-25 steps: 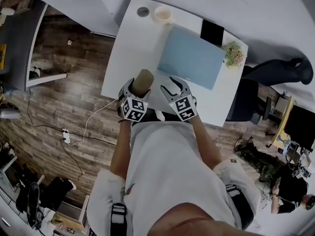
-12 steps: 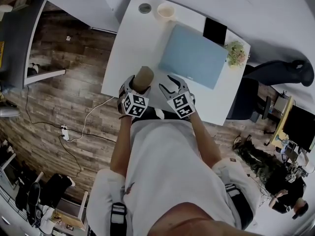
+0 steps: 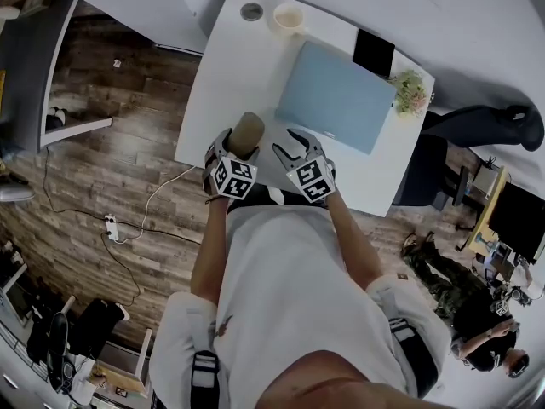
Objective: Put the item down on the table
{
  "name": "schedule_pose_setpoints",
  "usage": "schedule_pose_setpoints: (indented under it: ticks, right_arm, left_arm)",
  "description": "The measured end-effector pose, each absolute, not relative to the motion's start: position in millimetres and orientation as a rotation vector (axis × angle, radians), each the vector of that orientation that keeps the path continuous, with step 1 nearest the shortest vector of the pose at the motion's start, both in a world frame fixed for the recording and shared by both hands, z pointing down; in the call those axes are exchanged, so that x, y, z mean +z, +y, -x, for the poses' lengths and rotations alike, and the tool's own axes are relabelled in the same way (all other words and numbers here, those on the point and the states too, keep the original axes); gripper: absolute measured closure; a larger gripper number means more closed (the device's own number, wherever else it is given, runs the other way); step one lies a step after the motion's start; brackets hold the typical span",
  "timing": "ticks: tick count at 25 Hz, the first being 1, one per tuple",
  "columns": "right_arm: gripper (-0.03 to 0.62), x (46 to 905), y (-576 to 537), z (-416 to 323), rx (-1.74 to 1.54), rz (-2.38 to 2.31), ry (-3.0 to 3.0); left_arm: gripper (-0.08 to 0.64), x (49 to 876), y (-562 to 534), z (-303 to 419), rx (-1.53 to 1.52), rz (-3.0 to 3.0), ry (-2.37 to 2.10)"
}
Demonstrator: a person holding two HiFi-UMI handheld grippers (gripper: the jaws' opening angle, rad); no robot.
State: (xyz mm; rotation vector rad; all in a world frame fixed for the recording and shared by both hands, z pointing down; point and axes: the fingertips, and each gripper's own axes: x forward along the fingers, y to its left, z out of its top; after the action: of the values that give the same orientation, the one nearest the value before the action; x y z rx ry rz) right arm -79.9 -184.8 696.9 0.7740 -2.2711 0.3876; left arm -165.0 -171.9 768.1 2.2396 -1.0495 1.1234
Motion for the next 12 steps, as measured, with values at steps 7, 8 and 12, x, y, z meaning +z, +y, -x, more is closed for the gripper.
schedule_pose_setpoints:
  ticks: [7,8,12]
  right_arm:
    - [0.382,702.3,-185.9,83.3,0.397,-0.762,-2.269]
    - [0.382,702.0,-186.4,83.3,0.397,-0.762,-2.266]
    - [0.383,703.5,-186.4,82.5,0.405,-0.757,-2.251]
  left_arm:
    - [0.163,773.6,-174.2,165.4,1.129,-2.222,-1.045]
    - [0.163,774.4,-174.5,165.1,1.130,-2.219,-1.044]
    - [0.163,776.8,-174.9,164.0,1.128,-2.211,-1.043]
